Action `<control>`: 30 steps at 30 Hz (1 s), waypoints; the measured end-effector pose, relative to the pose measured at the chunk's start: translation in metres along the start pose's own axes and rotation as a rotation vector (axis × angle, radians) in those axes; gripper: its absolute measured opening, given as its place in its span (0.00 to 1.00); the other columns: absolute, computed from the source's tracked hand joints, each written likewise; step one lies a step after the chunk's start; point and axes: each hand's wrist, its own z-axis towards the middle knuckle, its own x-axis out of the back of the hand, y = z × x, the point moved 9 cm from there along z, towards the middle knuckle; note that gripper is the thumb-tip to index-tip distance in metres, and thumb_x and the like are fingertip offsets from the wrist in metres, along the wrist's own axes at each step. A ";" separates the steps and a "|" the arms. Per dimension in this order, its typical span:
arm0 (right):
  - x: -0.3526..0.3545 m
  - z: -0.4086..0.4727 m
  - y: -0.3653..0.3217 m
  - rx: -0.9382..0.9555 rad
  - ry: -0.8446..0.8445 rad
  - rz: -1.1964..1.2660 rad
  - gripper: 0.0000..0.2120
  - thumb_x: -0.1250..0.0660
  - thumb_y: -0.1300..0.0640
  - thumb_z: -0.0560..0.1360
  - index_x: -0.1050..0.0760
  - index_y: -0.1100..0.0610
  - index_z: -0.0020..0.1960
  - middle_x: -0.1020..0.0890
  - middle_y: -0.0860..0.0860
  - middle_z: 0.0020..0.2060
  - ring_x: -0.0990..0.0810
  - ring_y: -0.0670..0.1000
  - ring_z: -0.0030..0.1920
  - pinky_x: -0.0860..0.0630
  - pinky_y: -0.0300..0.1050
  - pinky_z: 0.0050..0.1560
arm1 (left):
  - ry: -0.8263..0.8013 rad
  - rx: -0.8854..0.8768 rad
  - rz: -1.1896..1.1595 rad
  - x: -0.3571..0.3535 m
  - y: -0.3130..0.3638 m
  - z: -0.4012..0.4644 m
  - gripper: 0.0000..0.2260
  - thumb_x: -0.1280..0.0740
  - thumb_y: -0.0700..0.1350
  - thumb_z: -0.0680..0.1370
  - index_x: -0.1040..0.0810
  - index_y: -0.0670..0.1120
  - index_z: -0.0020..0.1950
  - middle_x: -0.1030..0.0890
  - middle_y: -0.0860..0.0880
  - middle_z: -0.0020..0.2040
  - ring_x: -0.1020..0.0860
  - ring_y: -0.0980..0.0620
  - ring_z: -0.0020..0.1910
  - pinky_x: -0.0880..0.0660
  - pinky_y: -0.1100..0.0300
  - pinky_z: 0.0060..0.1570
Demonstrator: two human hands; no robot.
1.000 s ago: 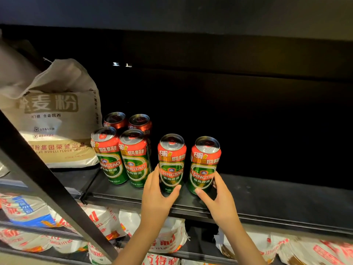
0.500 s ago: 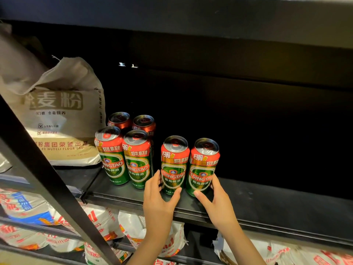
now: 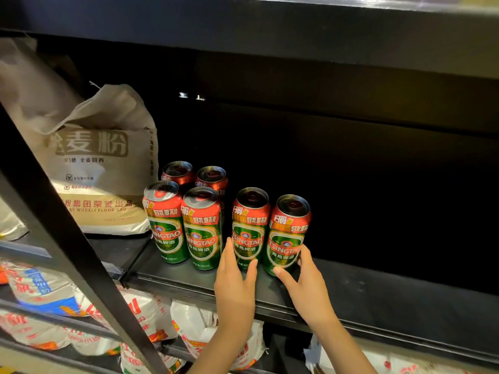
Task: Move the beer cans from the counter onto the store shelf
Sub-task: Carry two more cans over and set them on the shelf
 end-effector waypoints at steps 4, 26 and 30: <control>-0.001 0.005 -0.001 0.008 0.006 -0.011 0.20 0.30 0.53 0.74 0.36 0.44 0.60 0.27 0.34 0.52 0.32 0.21 0.50 0.33 0.23 0.44 | -0.021 0.034 0.062 -0.008 0.007 0.003 0.29 0.40 0.48 0.80 0.50 0.46 0.77 0.42 0.49 0.76 0.41 0.51 0.74 0.40 0.59 0.69; -0.008 0.040 0.001 0.070 0.041 -0.064 0.20 0.31 0.54 0.74 0.30 0.53 0.64 0.22 0.47 0.56 0.24 0.45 0.56 0.27 0.41 0.56 | 0.061 0.064 0.215 -0.028 0.009 0.039 0.14 0.37 0.40 0.78 0.33 0.36 0.60 0.29 0.40 0.59 0.29 0.43 0.59 0.28 0.52 0.58; -0.009 0.046 -0.001 0.091 0.045 -0.092 0.18 0.31 0.54 0.74 0.28 0.57 0.62 0.20 0.51 0.54 0.22 0.50 0.55 0.25 0.44 0.55 | 0.077 0.048 0.246 -0.027 0.012 0.041 0.11 0.37 0.41 0.78 0.32 0.37 0.56 0.29 0.40 0.57 0.28 0.43 0.57 0.28 0.53 0.57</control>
